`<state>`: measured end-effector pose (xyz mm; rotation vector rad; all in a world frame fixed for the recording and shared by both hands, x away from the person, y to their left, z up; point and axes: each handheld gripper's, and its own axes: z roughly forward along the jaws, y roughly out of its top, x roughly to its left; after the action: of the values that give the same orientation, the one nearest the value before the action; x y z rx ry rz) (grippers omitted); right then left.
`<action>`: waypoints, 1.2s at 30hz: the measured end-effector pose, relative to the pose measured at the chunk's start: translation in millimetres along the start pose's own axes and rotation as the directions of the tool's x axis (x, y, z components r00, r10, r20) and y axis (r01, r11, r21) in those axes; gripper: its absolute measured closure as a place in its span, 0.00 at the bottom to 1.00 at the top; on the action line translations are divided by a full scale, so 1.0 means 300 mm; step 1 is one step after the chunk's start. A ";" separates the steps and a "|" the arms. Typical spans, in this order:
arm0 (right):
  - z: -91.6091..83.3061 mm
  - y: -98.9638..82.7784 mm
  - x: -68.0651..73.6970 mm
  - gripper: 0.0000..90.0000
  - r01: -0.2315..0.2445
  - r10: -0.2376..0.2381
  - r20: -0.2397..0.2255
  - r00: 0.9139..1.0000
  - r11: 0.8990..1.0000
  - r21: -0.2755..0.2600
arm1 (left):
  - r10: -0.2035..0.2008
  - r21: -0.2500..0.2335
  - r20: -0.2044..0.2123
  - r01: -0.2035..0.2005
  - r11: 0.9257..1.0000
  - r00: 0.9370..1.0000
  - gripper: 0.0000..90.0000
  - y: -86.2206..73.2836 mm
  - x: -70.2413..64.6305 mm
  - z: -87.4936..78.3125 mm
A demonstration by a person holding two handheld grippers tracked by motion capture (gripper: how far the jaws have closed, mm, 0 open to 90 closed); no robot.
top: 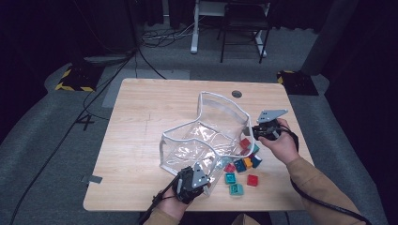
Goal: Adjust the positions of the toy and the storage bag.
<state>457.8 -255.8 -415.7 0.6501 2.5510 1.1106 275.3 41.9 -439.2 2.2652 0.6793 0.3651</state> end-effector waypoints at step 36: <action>-0.176 -0.251 -0.052 0.39 -0.295 0.300 0.102 0.948 0.953 -0.069 | -0.133 -0.038 -0.167 0.129 0.991 0.977 0.49 -0.235 0.212 -0.216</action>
<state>427.0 -341.7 -435.4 1.0801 2.3731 1.1911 273.2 157.0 -441.5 2.1669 0.9013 0.5037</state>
